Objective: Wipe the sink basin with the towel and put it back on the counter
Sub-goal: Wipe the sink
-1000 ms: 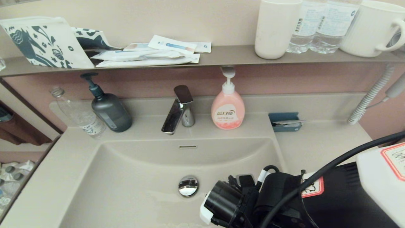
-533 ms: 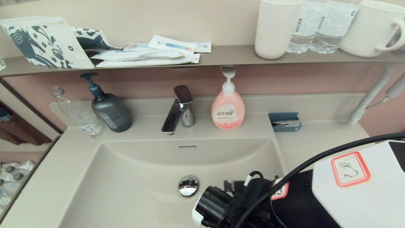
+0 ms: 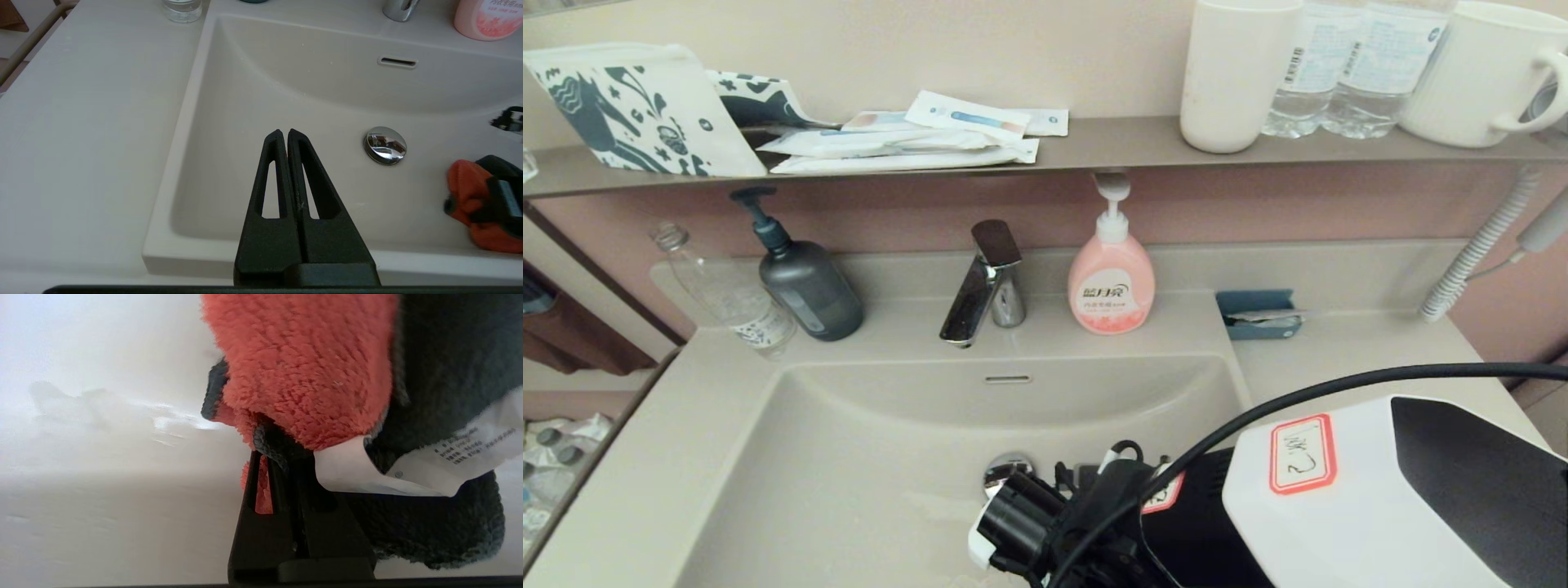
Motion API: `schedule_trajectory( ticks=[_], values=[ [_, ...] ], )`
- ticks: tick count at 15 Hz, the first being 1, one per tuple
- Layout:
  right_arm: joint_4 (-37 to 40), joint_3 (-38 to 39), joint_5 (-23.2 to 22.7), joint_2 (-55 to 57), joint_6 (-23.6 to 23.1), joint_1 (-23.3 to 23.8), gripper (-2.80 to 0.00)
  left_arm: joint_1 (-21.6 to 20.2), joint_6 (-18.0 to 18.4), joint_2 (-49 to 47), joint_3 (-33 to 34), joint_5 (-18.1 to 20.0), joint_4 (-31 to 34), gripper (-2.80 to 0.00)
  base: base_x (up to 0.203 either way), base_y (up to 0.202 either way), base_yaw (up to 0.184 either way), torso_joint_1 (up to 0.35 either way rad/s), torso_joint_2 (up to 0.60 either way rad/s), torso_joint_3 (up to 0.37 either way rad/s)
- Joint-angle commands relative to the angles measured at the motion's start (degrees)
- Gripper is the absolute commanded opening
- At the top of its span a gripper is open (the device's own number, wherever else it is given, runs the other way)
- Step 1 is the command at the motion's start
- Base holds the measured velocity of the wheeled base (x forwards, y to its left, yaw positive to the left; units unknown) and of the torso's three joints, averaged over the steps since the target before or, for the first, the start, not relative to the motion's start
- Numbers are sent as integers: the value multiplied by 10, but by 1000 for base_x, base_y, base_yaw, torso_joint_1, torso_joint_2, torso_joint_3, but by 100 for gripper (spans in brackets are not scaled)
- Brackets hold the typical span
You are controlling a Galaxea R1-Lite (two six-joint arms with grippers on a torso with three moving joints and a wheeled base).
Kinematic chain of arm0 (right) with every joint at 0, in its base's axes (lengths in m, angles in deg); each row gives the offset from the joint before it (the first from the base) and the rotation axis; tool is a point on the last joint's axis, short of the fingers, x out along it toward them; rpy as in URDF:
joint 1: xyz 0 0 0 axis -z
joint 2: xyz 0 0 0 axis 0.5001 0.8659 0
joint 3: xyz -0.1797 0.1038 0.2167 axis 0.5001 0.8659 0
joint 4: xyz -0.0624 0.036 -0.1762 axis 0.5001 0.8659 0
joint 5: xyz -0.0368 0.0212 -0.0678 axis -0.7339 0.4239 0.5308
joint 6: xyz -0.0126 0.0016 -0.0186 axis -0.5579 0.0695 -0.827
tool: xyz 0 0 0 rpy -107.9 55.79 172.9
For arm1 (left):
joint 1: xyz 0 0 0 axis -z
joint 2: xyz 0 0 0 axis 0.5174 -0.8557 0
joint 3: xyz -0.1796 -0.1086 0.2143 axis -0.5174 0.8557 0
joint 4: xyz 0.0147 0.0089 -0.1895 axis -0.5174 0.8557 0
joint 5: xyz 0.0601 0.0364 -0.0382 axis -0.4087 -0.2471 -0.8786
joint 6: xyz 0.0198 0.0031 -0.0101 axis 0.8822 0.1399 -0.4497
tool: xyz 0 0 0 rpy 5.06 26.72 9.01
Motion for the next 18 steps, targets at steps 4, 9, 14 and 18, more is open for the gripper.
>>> schedule_trajectory(
  ticks=[4, 9, 14, 18],
  values=[
    [-1, -74, -18, 54, 3, -5, -280, 1, -1, -1, 0, 0, 0, -280, 0, 0, 0, 0, 0, 0],
    [1, -146, -57, 86, 1, -14, -280, 0, -1, -1, 0, 0, 0, -280, 0, 0, 0, 0, 0, 0],
    [-3, -206, -79, 101, 0, -18, -280, 0, -1, -1, 0, 0, 0, -280, 0, 0, 0, 0, 0, 0],
    [-68, -228, -87, 116, -14, -18, -280, 0, -1, -1, 0, 0, 0, -280, 0, 0, 0, 0, 0, 0]
  ],
)
